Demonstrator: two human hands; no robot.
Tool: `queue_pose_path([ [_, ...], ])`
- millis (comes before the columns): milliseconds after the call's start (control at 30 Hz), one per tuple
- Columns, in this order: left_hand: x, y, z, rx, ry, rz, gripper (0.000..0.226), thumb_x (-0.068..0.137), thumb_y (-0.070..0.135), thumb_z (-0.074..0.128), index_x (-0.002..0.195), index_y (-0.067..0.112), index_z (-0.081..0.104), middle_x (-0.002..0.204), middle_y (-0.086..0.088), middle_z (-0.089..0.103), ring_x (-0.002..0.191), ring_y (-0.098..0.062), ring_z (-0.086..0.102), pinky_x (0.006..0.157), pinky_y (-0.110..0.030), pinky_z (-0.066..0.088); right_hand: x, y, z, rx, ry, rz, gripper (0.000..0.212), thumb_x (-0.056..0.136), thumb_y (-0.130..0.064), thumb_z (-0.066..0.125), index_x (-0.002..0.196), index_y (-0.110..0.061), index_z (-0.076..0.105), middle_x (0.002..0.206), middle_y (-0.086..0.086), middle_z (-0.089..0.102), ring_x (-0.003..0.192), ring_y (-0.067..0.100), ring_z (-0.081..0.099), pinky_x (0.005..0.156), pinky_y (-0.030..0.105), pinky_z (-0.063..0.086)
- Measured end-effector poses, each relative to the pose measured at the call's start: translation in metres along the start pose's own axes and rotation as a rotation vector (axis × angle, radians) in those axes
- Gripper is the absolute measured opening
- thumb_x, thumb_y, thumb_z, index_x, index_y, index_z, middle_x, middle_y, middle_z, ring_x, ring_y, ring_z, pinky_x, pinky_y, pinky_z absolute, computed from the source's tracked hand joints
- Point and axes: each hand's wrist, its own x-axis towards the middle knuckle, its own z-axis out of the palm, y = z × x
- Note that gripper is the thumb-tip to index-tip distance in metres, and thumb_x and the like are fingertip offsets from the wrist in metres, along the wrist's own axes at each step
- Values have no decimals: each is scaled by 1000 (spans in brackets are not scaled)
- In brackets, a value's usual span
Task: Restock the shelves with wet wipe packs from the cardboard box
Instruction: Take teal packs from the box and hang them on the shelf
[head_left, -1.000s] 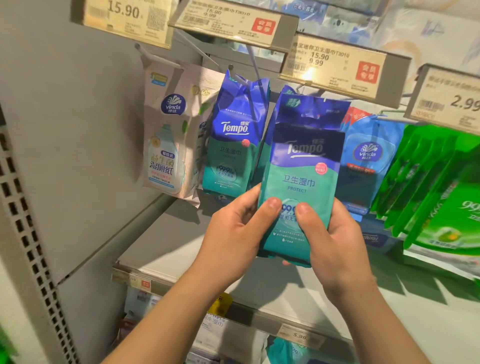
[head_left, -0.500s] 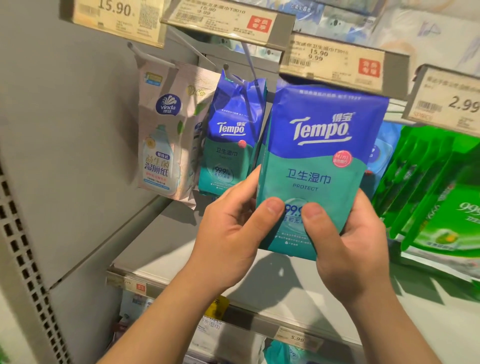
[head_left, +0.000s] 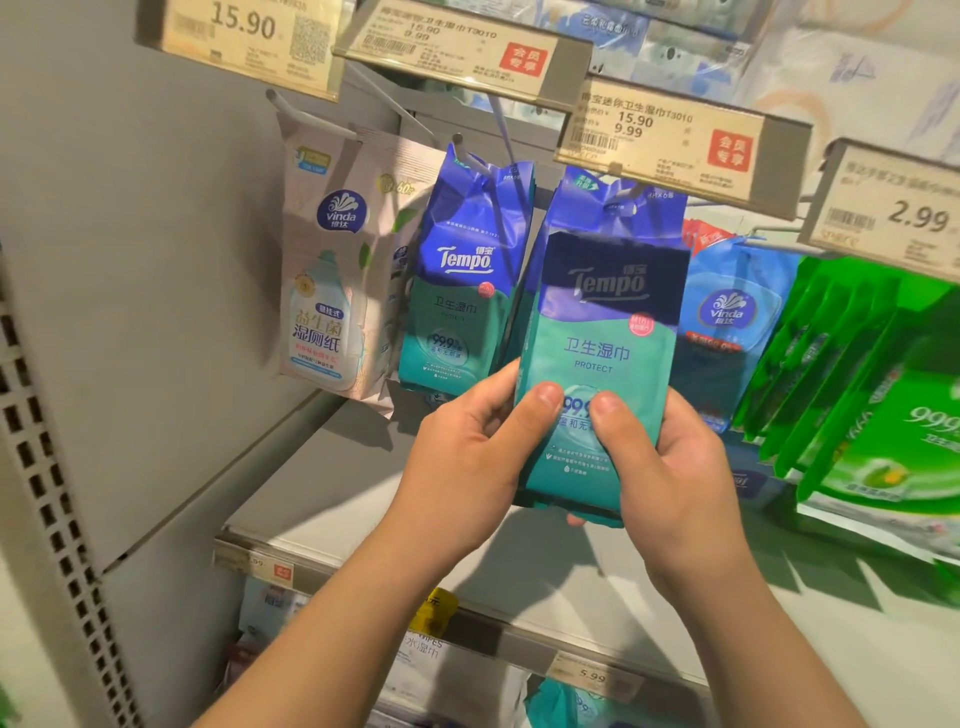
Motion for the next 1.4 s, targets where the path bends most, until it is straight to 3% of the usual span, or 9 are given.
queue_pose_path([
  [133,3,-3,-2,3,-3,-14,24,101,31,52,119,32,69,108,6,75,100,-16,72,82,-45,59,3,3,1,22,-28,39,39,80,-41,67,114,-20,67,99,8,76,76,35,75,48,48,58],
  [300,2,-18,-6,-70,6,-82,26,100,26,53,119,20,68,108,4,75,97,-11,71,79,-23,55,4,24,1,58,-90,96,40,81,-40,67,115,-20,64,103,7,76,75,32,74,53,43,58],
  [433,-2,-40,-9,-99,48,-157,27,94,33,59,115,19,70,97,3,74,70,-5,62,79,-31,53,0,54,4,1,-95,149,42,85,-49,76,112,-21,60,88,12,75,61,32,67,58,43,55],
  [700,23,-44,-5,-42,97,-175,25,96,42,59,105,23,74,93,-10,72,71,-11,55,70,-24,52,16,57,14,43,-83,163,35,97,-40,53,120,-13,54,83,12,65,60,23,65,54,36,54],
  [800,37,-44,-4,-41,135,-234,35,92,49,62,97,16,74,79,-5,71,65,-12,56,79,-35,57,27,55,19,74,-75,200,26,107,-31,48,120,-10,55,79,9,62,59,21,62,53,32,53],
  [900,48,-47,-4,5,177,-295,40,89,55,62,92,16,74,87,-9,76,64,-11,58,92,-47,56,34,54,24,92,-83,226,24,108,-30,45,118,-10,55,78,9,59,57,17,59,53,30,53],
  [1167,43,-59,-9,-69,119,-348,27,93,39,62,106,19,74,105,-6,75,80,-19,62,92,-45,56,32,68,31,150,-28,323,30,107,-34,50,125,-10,51,76,7,65,62,22,60,53,33,52],
  [1333,27,-71,-12,-92,150,-471,76,75,56,70,136,15,54,138,0,59,105,-18,69,95,-39,56,27,78,34,191,45,430,41,105,-29,55,137,-5,46,104,14,61,75,32,70,70,44,56],
  [1400,17,-71,-15,-75,149,-486,79,74,58,70,139,16,50,139,0,57,110,-19,68,97,-38,54,20,78,34,174,84,507,47,104,-29,57,143,-6,43,112,14,63,79,30,71,76,44,59],
])
